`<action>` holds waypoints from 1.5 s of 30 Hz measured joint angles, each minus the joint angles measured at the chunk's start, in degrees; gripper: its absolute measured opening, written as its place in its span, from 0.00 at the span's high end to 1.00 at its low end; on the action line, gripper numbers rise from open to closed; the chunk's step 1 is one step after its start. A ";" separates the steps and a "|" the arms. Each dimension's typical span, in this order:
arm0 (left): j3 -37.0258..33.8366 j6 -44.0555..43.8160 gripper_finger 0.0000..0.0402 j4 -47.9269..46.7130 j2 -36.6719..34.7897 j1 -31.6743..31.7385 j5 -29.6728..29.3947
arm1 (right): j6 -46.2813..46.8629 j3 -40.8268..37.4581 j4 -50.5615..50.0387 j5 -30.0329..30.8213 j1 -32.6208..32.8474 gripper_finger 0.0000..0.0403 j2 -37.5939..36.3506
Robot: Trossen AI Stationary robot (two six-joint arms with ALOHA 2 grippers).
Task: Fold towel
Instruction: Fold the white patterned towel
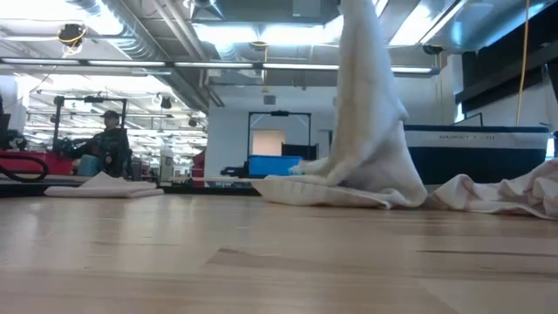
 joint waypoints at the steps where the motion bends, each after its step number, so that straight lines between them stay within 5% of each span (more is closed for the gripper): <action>1: -0.97 1.06 0.57 0.87 0.90 0.59 0.99 | 1.89 -2.22 0.00 1.67 1.91 0.99 0.00; 6: -11.51 8.77 0.58 15.94 2.19 5.31 15.04 | 11.93 -11.82 1.63 10.54 10.07 0.99 0.00; 10: -21.99 16.50 0.59 36.86 2.96 10.10 28.42 | 18.04 -17.83 5.93 15.42 14.57 1.00 0.00; 13: -26.27 19.20 0.59 47.98 6.85 12.91 31.72 | 20.73 -22.33 11.07 17.45 16.21 1.00 0.00; 20: -26.94 15.66 0.59 56.94 20.50 20.36 33.32 | 21.36 -31.53 22.67 19.98 16.85 1.00 0.00; 31: -26.93 10.51 0.59 67.98 30.26 34.21 59.09 | 22.69 -35.76 23.85 22.33 16.80 1.00 0.02; 45: -26.87 13.85 0.59 74.78 35.66 35.83 68.69 | 22.62 -35.74 24.70 22.36 16.80 0.99 0.02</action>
